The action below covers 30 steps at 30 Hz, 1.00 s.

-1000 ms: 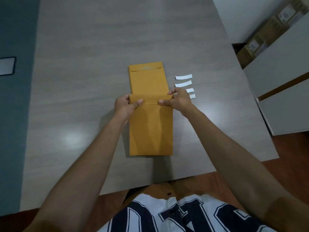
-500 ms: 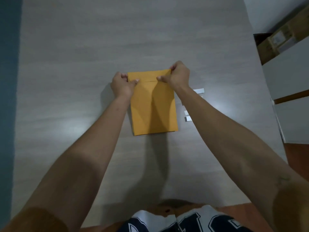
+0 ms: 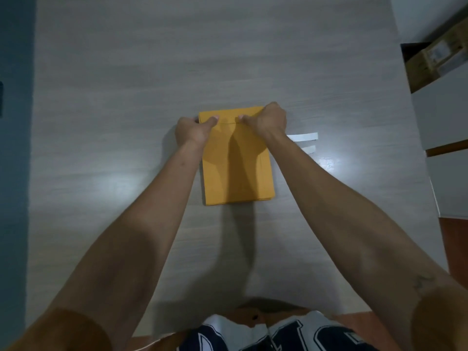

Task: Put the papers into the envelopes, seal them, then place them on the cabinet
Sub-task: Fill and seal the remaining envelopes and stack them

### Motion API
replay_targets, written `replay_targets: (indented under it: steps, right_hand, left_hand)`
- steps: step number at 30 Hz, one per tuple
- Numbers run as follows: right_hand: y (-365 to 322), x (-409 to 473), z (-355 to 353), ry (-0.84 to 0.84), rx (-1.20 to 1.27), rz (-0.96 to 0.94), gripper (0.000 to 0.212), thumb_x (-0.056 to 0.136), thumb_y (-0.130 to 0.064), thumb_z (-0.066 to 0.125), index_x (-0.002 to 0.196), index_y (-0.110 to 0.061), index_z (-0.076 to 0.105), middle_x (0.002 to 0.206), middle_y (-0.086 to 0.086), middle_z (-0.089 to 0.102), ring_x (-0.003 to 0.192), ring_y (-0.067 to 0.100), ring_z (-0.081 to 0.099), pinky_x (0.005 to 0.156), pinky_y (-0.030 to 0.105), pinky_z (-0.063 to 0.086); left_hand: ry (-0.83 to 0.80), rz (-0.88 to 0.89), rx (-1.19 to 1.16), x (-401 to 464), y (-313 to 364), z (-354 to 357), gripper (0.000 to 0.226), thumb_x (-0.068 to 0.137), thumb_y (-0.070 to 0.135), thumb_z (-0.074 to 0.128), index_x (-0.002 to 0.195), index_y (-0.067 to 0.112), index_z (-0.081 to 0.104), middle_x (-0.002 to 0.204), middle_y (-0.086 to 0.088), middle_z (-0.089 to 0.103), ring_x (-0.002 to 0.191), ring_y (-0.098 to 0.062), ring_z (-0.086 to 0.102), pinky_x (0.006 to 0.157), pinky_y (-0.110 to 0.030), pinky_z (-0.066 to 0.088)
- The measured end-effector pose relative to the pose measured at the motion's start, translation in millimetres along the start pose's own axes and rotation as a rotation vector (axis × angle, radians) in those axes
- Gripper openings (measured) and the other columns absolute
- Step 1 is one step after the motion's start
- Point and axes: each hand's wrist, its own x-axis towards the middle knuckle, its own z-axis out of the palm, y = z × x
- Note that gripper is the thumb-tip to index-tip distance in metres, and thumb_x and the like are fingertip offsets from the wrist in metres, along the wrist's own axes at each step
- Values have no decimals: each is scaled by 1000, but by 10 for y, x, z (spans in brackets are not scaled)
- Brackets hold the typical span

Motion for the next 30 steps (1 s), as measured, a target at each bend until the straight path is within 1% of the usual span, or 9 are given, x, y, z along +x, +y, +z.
replay_targets:
  steps: [1, 3, 5, 8, 14, 19, 22, 26, 30]
  right_hand:
    - [31, -52, 10, -10, 17, 2, 72, 65, -53, 83, 114, -7, 57, 119, 12, 61, 103, 26, 62, 76, 33, 50]
    - [115, -204, 26, -43, 57, -19, 65, 63, -50, 85, 106, -8, 61, 112, 9, 62, 97, 24, 62, 71, 31, 46]
    - [228, -437, 11, -49, 144, -76, 47, 65, -40, 87, 92, -11, 62, 94, 2, 65, 87, 18, 62, 70, 29, 47]
    - [411, -882, -53, -46, 284, -136, 36, 67, -31, 87, 79, -18, 55, 75, -7, 58, 71, 12, 57, 67, 31, 49]
    - [619, -1816, -336, -49, 462, -232, 41, 73, -32, 84, 99, -15, 59, 95, -1, 66, 86, 15, 64, 73, 29, 56]
    - [747, -2386, -592, -36, 526, -449, 36, 75, -29, 83, 94, -17, 54, 81, -6, 55, 73, 9, 53, 62, 22, 48]
    - [846, -2623, -659, -32, 560, -555, 33, 74, -26, 83, 89, -18, 54, 85, -4, 58, 77, 13, 54, 65, 27, 48]
    - [1143, -2782, -481, -36, 514, -550, 31, 76, -24, 82, 92, -16, 57, 86, 1, 60, 76, 11, 55, 67, 32, 50]
    - [1229, -2821, -432, -50, 516, -544, 30, 79, -24, 80, 96, -12, 58, 82, -3, 58, 73, 6, 53, 64, 22, 46]
  left_hand:
    - [-28, -24, -66, -46, -65, -41, 26, 70, 41, 83, 68, 20, 68, 75, 0, 70, 76, -22, 71, 74, -39, 59]
    - [-103, -57, -213, -206, -196, -135, 17, 75, 28, 83, 80, 16, 73, 83, -3, 73, 77, -21, 72, 74, -41, 60]
    - [-229, -95, -368, -416, -320, -228, 26, 80, 17, 80, 102, 6, 71, 96, -8, 73, 84, -22, 72, 77, -40, 58]
    - [-344, -88, -420, -763, -501, -403, 35, 82, 14, 77, 114, 6, 65, 105, -9, 72, 89, -20, 71, 76, -36, 57]
    - [-317, 142, -439, -1445, -676, -772, 38, 79, 14, 79, 113, 7, 64, 107, -8, 73, 96, -20, 71, 79, -35, 59]
    - [-309, 401, -438, -1966, -726, -1039, 19, 80, 4, 76, 88, 16, 63, 77, 9, 70, 74, -6, 67, 67, -23, 53]
    - [-334, 511, -416, -2144, -804, -1186, 19, 80, 4, 76, 85, 17, 62, 80, 7, 66, 74, -4, 61, 67, -20, 49]
    - [-374, 505, -388, -2253, -1136, -1195, 23, 75, -1, 77, 91, 7, 63, 86, 2, 66, 79, -5, 61, 72, -20, 49]
    - [-406, 518, -318, -2231, -1141, -1173, 27, 73, -6, 77, 95, -1, 62, 85, -6, 63, 79, -7, 61, 74, -22, 50]
